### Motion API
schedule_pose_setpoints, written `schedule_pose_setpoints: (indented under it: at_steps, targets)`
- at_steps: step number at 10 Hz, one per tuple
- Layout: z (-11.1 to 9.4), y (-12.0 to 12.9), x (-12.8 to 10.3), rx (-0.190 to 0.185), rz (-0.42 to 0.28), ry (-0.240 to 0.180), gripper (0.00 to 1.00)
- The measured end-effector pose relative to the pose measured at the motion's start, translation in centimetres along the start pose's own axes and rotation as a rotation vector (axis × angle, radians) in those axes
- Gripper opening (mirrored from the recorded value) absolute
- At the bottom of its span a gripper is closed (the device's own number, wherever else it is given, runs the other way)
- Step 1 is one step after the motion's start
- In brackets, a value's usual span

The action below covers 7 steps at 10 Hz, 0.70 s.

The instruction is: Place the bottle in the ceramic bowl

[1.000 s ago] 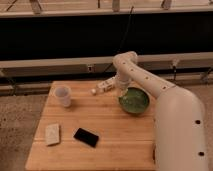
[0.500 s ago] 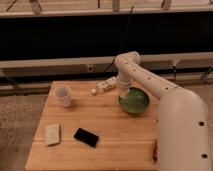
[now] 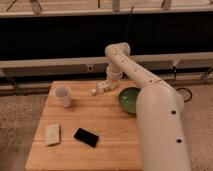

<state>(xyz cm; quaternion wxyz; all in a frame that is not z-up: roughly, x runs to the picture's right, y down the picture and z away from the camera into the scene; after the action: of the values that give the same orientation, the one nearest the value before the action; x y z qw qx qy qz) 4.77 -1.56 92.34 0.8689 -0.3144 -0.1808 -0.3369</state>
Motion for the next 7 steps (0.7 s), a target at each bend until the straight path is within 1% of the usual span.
schedule_pose_setpoints:
  at_steps: [1,3,5,6,7]
  targets:
    - [0.5,-0.6,0.3,-0.001,-0.016,-0.005,0.8]
    - [2.7,-1.9,1.0,-0.018,-0.041,-0.015,0.8]
    - [4.5,-2.9,1.7,-0.035,-0.052,-0.022,0.8]
    - [5.1,-3.4,1.8,-0.044,-0.059,-0.024,0.8]
    - [5.3,-3.7,1.8,-0.046,-0.062,-0.024,0.8]
